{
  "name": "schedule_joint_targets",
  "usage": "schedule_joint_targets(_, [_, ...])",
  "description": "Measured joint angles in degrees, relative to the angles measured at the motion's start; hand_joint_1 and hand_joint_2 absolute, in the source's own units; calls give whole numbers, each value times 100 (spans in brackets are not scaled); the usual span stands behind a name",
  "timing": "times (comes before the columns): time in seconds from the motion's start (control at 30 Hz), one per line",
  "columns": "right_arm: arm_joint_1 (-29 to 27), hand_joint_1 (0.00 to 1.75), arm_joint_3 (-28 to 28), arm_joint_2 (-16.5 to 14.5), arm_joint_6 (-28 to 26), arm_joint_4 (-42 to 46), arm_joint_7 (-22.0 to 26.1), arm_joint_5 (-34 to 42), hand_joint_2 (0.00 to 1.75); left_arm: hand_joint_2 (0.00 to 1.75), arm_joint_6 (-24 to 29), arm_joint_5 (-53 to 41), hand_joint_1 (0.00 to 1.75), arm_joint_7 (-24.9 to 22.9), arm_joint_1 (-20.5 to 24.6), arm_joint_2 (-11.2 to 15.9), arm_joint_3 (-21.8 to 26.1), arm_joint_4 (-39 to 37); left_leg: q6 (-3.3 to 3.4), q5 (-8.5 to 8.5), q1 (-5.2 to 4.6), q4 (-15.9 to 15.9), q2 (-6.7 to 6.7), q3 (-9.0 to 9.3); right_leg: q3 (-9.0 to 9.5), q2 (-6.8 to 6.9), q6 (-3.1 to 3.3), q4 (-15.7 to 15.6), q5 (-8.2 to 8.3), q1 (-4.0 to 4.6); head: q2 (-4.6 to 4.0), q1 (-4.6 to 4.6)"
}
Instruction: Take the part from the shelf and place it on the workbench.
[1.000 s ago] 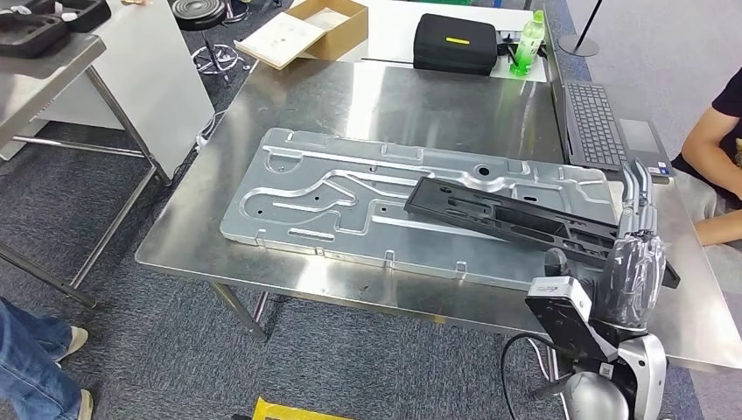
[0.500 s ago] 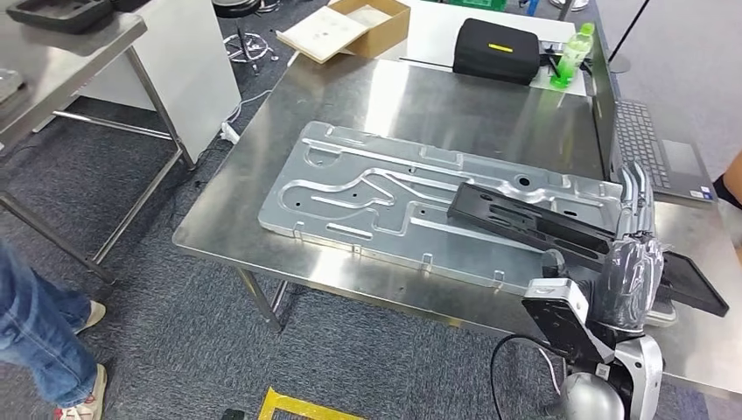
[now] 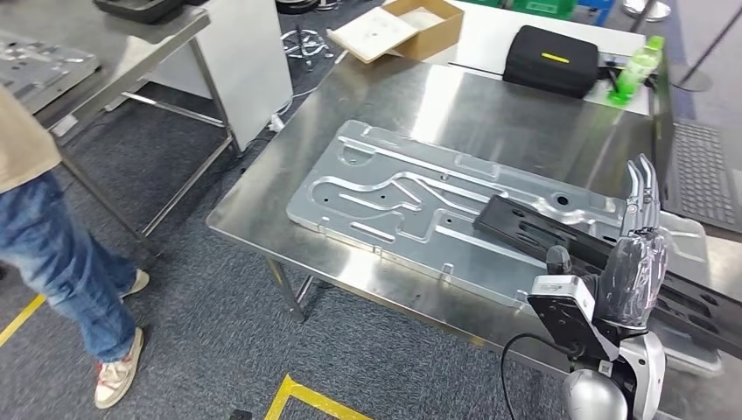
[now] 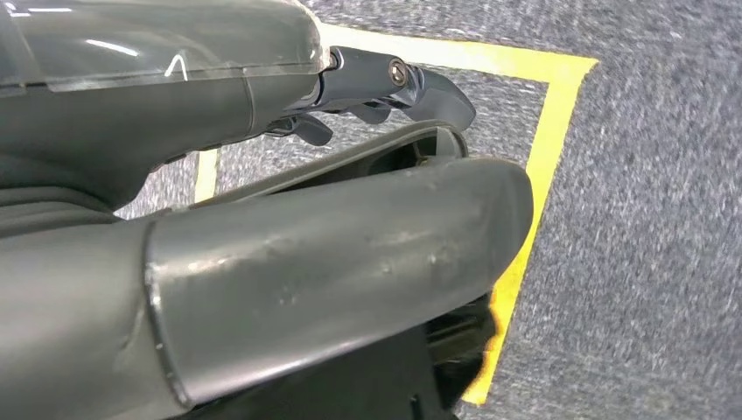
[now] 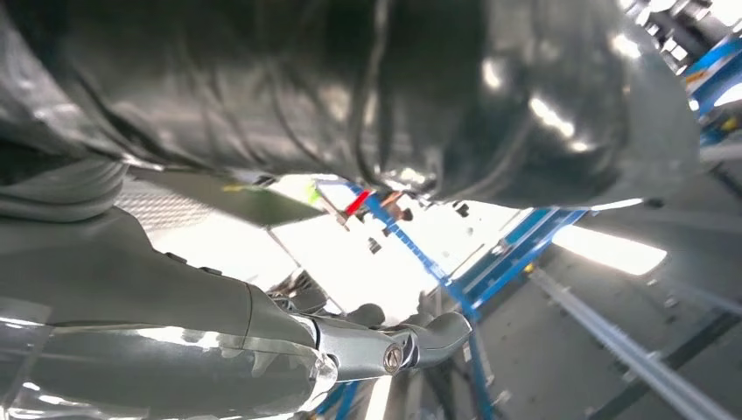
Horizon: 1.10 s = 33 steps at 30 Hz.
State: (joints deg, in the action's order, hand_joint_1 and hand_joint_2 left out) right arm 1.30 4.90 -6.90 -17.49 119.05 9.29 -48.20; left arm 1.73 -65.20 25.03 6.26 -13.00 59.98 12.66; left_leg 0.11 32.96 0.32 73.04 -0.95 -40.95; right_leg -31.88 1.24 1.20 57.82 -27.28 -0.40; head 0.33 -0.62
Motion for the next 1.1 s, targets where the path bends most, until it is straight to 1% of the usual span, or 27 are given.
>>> schedule_joint_targets(0.03, [0, 0, 0, -3, 0, 0, 9, 5, 0, 0, 4, -2, 0, -1, -3, 0, 0, 0, -13, 29, 9, 179, 15, -84, 1, 71, 3, 2, -8, 4, 0, 0])
schedule_joint_targets(0.07, [0, 0, 0, -10, 0, 0, 16, 13, 0, 0, 8, -4, 0, -2, -9, 1, 0, 0, -23, -60, 19, 131, 35, -53, 5, 139, 0, 8, -18, 5, 0, 1])
schedule_joint_targets(0.1, [1, 0, 0, -21, 0, 0, 21, 19, 0, 0, 12, -8, 0, -4, -13, 1, 0, 0, -26, -235, 26, -135, 81, 90, 11, 203, -10, 19, -34, 5, 0, 1])
schedule_joint_targets(0.17, [1, 0, 0, -42, 1, 0, 30, 39, 0, 0, 21, -16, 0, -9, -4, 3, 0, 0, -2, -564, 4, -918, 318, 497, 21, 320, -56, 67, -83, 20, 0, 1])
schedule_joint_targets(0.2, [1, 0, 0, -48, 2, 0, 32, 48, 0, 0, 25, -19, 0, -11, 7, 3, 0, 0, 34, -640, -13, -1190, 421, 634, 22, 370, -85, 90, -106, 33, 0, -2])
schedule_joint_targets(0.23, [2, 0, 0, -50, 3, 0, 35, 55, 0, 0, 25, -20, 0, -14, 15, 4, 0, 0, 70, -652, -33, -1330, 481, 694, 22, 419, -112, 107, -123, 48, 0, -4])
schedule_joint_targets(0.3, [5, 0, -1, -54, 5, 0, 39, 61, 0, 0, 24, -21, 0, -19, 10, 4, 0, 0, 153, -652, -51, -1370, 400, 688, 33, 529, -159, 110, -138, 58, 0, -6])
schedule_joint_targets(0.33, [8, 0, -2, -57, 6, 1, 40, 61, 0, 0, 25, -22, 0, -21, -1, 4, 0, 0, 188, -668, -50, -1394, 340, 694, 43, 516, -191, 126, -167, 45, 0, -5])
schedule_joint_targets(0.4, [11, 0, -2, -61, 5, 9, 42, 62, 0, 0, 26, -22, 0, -24, -2, 3, 1, 0, 256, -706, -29, -1445, 227, 713, -53, 285, -250, 400, -373, 15, 0, -7])
schedule_joint_targets(0.47, [-4, 0, -2, -61, 5, 14, 41, 62, 0, 0, 26, -23, 0, -26, 16, 2, 2, 0, 287, -724, -21, -1459, 106, 715, -370, 3, -277, 1075, -716, -3, 0, -9])
schedule_joint_targets(0.5, [-15, 0, -2, -61, 6, 14, 40, 62, 0, 0, 26, -23, 0, -26, 22, 2, 2, 0, 293, -728, -24, -1458, 36, 714, -544, -50, -280, 1412, -834, -6, 0, -9])
schedule_joint_targets(0.53, [-24, 0, -2, -61, 7, 13, 39, 62, 0, 0, 26, -23, 0, -26, 21, 2, 2, 0, 295, -729, -29, -1457, -37, 716, -660, -76, -278, 1611, -857, -8, 0, -8])
schedule_joint_targets(0.57, [-28, 0, -2, -60, 8, 13, 39, 63, 0, 0, 26, -24, 0, -26, 16, 2, 2, 0, 296, -730, -32, -1455, -114, 720, -688, -93, -270, 1620, -771, -9, 0, -8])
schedule_joint_targets(0.6, [-27, 0, -2, -61, 8, 13, 39, 63, 0, 0, 26, -24, 0, -26, 12, 2, 2, 0, 295, -730, -32, -1453, -189, 728, -612, -121, -257, 1417, -589, -10, 0, -8])
schedule_joint_targets(0.63, [-25, 0, -2, -61, 9, 13, 39, 64, 0, 0, 25, -24, 0, -26, 9, 2, 2, 0, 293, -730, -31, -1451, -262, 737, -474, -186, -240, 1095, -368, -15, 0, -8])
schedule_joint_targets(0.67, [-24, 0, -2, -61, 13, 13, 39, 63, 0, 0, 25, -24, 0, -27, 10, -1, 2, 0, 284, -731, -36, -1444, -330, 736, -318, -330, -218, 730, -188, -21, 0, -8])
schedule_joint_targets(0.7, [-21, 0, -2, -61, 19, 14, 41, 63, 0, 0, 24, -24, 0, -27, 15, -3, 2, 0, 266, -735, -37, -1434, -396, 724, -188, -458, -201, 421, -76, -28, 0, -7])
schedule_joint_targets(0.73, [-20, 0, -2, -61, 28, 14, 41, 62, 0, 0, 24, -24, 0, -27, 20, -7, 2, 0, 237, -745, -32, -1428, -457, 702, -115, -554, -187, 234, -33, -27, 0, -7])
schedule_joint_targets(0.77, [-17, 0, -3, -61, 37, 14, 43, 59, 0, 0, 24, -24, 0, -28, 22, -10, 3, 0, 201, -757, -24, -1427, -518, 678, -82, -598, -174, 139, -40, -19, 0, -7])
schedule_joint_targets(0.83, [-7, 0, -3, -62, 50, 15, 45, 49, 0, 0, 25, -24, 0, -30, 10, -10, 6, 0, 130, -776, 1, -1431, -606, 644, -56, -485, -130, 86, -27, -21, 0, -5])
schedule_joint_targets(0.87, [-1, 0, -4, -64, 59, 15, 45, 43, 0, 0, 25, -24, 0, -30, -1, -10, 8, 0, 102, -745, -5, -1385, -535, 621, -32, -416, -98, 51, -12, -31, 0, -5])
schedule_joint_targets(0.9, [4, 0, -5, -68, 68, 15, 45, 39, 0, 0, 26, -24, 0, -31, -8, -9, 10, 0, 77, -656, -12, -1254, -407, 561, -9, -342, -68, 14, 5, -40, 0, -2])
schedule_joint_targets(0.97, [4, 0, -7, -76, 95, 14, 44, 34, 0, 0, 26, -24, 0, -32, -5, -9, 11, 0, 39, -332, -16, -703, -95, 311, 15, -174, -33, -23, 16, -28, 0, 3])
schedule_joint_targets(1.0, [3, 0, -7, -78, 104, 14, 44, 31, 0, 0, 26, -24, 0, -31, 1, -9, 11, 0, 24, -166, -8, -359, -26, 151, 14, -86, -23, -23, 12, -17, 0, 5])
schedule_joint_targets(1.03, [0, 0, -7, -78, 115, 13, 43, 28, 0, 0, 26, -24, 0, -30, 4, -9, 11, 0, 13, -74, -2, -101, 5, 34, 13, 3, -16, -20, 6, -10, 0, 5])
schedule_joint_targets(1.07, [-3, 0, -7, -78, 120, 12, 43, 25, 0, 0, 26, -24, 0, -27, 4, -9, 11, 0, 6, -79, 1, -8, 26, 2, 13, 90, -12, -17, -2, -6, 0, 5])
schedule_joint_targets(1.1, [-3, 0, -7, -78, 124, 11, 43, 23, 0, 0, 28, -24, 0, -25, 1, -9, 11, 0, 5, -179, 1, -113, 51, 72, 15, 169, -12, -13, -10, -5, 0, 5])
